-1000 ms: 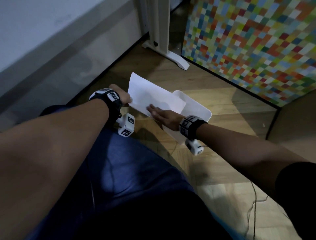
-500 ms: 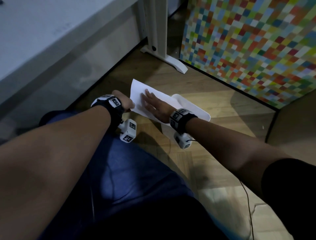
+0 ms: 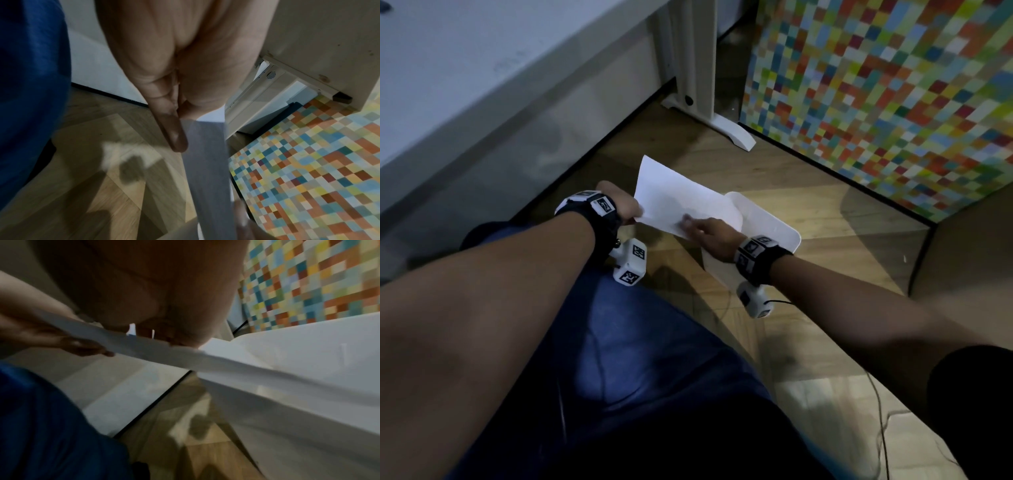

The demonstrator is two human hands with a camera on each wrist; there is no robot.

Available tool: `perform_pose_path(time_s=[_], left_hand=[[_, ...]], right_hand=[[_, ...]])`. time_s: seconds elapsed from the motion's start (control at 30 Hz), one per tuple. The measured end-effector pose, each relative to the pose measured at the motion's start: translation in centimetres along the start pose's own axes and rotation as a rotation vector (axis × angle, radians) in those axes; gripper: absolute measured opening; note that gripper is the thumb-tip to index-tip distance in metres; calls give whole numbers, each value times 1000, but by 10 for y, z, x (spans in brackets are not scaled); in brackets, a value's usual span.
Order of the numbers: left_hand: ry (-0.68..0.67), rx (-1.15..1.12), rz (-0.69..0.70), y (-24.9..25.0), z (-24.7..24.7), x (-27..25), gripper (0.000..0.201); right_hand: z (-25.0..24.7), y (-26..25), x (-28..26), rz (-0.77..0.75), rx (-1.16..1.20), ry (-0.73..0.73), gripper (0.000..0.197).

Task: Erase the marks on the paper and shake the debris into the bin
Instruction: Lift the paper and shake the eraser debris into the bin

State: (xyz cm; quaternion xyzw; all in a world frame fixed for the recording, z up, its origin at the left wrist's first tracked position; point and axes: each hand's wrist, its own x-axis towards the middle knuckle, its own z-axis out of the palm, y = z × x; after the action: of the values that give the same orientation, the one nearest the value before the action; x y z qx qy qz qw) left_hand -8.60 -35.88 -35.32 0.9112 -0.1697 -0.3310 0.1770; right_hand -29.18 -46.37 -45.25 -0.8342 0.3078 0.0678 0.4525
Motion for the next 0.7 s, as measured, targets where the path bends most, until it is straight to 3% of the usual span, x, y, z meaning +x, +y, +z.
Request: perform_pose_path(time_s=[0.13, 0.23, 0.4, 0.53, 0.63, 0.7], left_hand=[[8, 19, 15, 5, 1, -2, 15], [8, 13, 7, 2, -3, -3, 15], [-4, 19, -12, -3, -10, -5, 23], [-3, 32, -20, -3, -13, -8, 22], [-15, 34, -25, -2, -16, -10, 20], [-6, 55, -22, -4, -16, -8, 18]], right_hand=[[10, -3, -5, -54, 75, -73, 79], [-1, 29, -13, 118, 54, -67, 78], [-23, 82, 1, 442, -83, -19, 61], [-31, 131, 45, 626, 220, 42, 64], [-30, 141, 54, 711, 401, 41, 71], [-33, 130, 49, 682, 332, 56, 55]])
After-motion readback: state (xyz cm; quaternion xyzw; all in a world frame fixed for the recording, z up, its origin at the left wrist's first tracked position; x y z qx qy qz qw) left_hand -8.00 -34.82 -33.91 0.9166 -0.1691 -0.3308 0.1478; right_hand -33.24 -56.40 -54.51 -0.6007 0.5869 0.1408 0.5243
